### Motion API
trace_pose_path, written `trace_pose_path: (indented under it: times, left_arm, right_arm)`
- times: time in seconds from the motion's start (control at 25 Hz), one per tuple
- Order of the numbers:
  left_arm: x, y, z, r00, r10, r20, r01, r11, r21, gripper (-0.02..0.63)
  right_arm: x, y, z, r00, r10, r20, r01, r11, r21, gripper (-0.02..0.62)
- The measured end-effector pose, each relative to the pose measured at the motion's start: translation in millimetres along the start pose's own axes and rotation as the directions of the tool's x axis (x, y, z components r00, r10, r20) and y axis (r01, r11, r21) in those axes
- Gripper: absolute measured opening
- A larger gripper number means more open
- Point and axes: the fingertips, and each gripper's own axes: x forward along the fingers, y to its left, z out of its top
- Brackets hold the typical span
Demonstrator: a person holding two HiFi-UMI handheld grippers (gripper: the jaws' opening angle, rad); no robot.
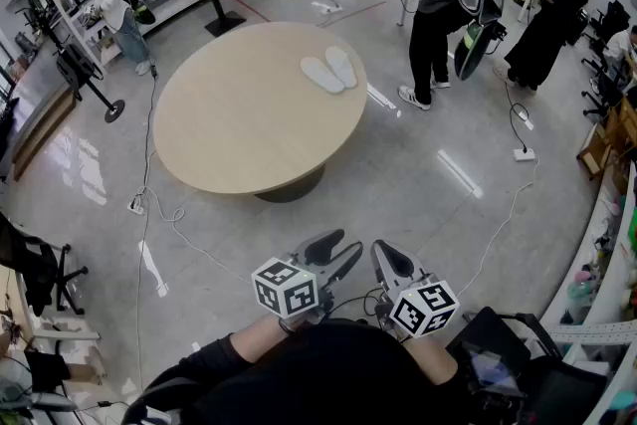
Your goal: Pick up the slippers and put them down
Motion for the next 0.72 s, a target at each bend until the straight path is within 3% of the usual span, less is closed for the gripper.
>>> trace_pose_path:
  times: [0.2,0.44,0.72]
  left_arm:
    - [22.8,-26.7,-21.9,1.000,0.021,-0.004,-0.021,1.000,-0.008,0.233]
    - [43.3,-25.9,-30.5,0.999,0.035,-0.024,-0.036,0.999,-0.014,0.233]
    - [75.6,25.9,2.9,0.999,0.028,-0.016,-0.029,0.999,-0.045,0.233]
  right_arm:
    - [-35.0,-28.9,-1.1,1.000,0.002,-0.006,-0.002,0.999,0.035,0.015]
    - [-36.6,-51.7,-1.7,1.000,0.007,-0.005,-0.007,0.997,0.071,0.017]
    - [18.7,-81.7,19.4,1.000,-0.020,0.005,0.019,0.997,0.072,0.017]
